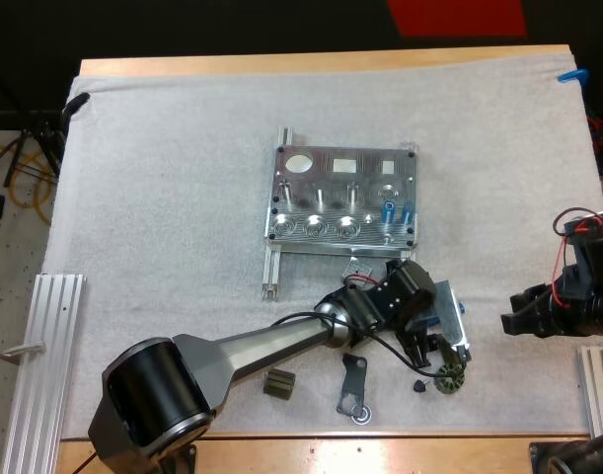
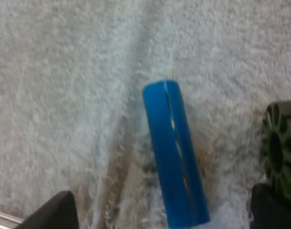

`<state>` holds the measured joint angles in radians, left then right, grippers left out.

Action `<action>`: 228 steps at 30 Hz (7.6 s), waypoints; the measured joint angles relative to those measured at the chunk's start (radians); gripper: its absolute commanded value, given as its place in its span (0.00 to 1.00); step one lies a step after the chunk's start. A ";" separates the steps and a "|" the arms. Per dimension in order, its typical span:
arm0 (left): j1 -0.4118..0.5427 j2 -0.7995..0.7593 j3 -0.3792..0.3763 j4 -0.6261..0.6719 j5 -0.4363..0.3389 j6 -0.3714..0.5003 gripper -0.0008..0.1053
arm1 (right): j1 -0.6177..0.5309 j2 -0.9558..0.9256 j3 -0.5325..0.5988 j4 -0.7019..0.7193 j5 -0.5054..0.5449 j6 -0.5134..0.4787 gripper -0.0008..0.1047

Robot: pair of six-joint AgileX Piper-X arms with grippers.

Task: Load cells from right to left

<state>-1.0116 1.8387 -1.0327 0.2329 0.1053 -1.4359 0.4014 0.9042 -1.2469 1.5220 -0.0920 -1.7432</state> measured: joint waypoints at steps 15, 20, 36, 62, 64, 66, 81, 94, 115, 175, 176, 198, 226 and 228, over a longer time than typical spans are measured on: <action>0.000 0.009 0.000 -0.002 0.001 0.000 0.46 | 0.000 0.000 0.000 0.000 0.000 -0.014 0.44; 0.000 0.009 0.000 -0.002 0.015 0.000 0.28 | 0.000 0.000 0.000 0.000 0.000 -0.014 0.44; 0.000 -0.065 0.000 0.036 -0.015 0.008 0.01 | 0.000 0.000 0.000 0.000 0.007 -0.028 0.44; 0.154 -0.587 0.001 0.574 0.040 0.097 0.01 | 0.000 0.000 0.000 -0.124 -0.197 -0.012 0.44; 0.170 -0.636 0.001 0.596 0.068 0.097 0.01 | 0.000 0.000 0.000 -0.157 -0.234 -0.005 0.44; 0.184 -0.685 0.001 0.615 0.081 0.101 0.01 | 0.000 0.000 0.000 -0.187 -0.276 0.011 0.44; 0.209 -0.937 0.001 0.687 0.157 0.104 0.01 | 0.030 0.114 0.000 -0.344 -0.652 0.171 0.44; 0.209 -0.945 0.001 0.692 0.184 0.104 0.01 | 0.174 0.129 0.093 -0.533 -0.658 0.347 0.44; 0.209 -0.945 0.001 0.694 0.240 0.104 0.01 | 0.208 0.196 0.114 -0.626 -0.705 0.430 0.44; 0.209 -0.976 0.001 0.615 0.213 0.113 0.01 | 0.208 0.206 0.152 -0.713 -0.782 0.488 0.44; 0.209 -0.976 0.001 0.606 0.209 0.113 0.01 | 0.208 0.206 0.152 -0.713 -0.791 0.492 0.44; 0.209 -0.976 0.005 0.592 0.174 0.115 0.01 | 0.208 0.206 0.152 -0.772 -0.830 0.498 0.01; 0.209 -0.976 0.006 0.595 0.168 0.115 0.07 | 0.208 0.206 0.152 -0.743 -0.804 0.365 0.01; 0.209 -0.976 0.006 0.595 0.168 0.103 0.17 | 0.208 0.206 0.152 -0.743 -0.804 0.354 0.01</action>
<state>-0.8030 0.8626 -1.0267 0.8275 0.2731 -1.3331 0.6092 1.1104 -1.0944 0.7789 -0.8960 -1.3890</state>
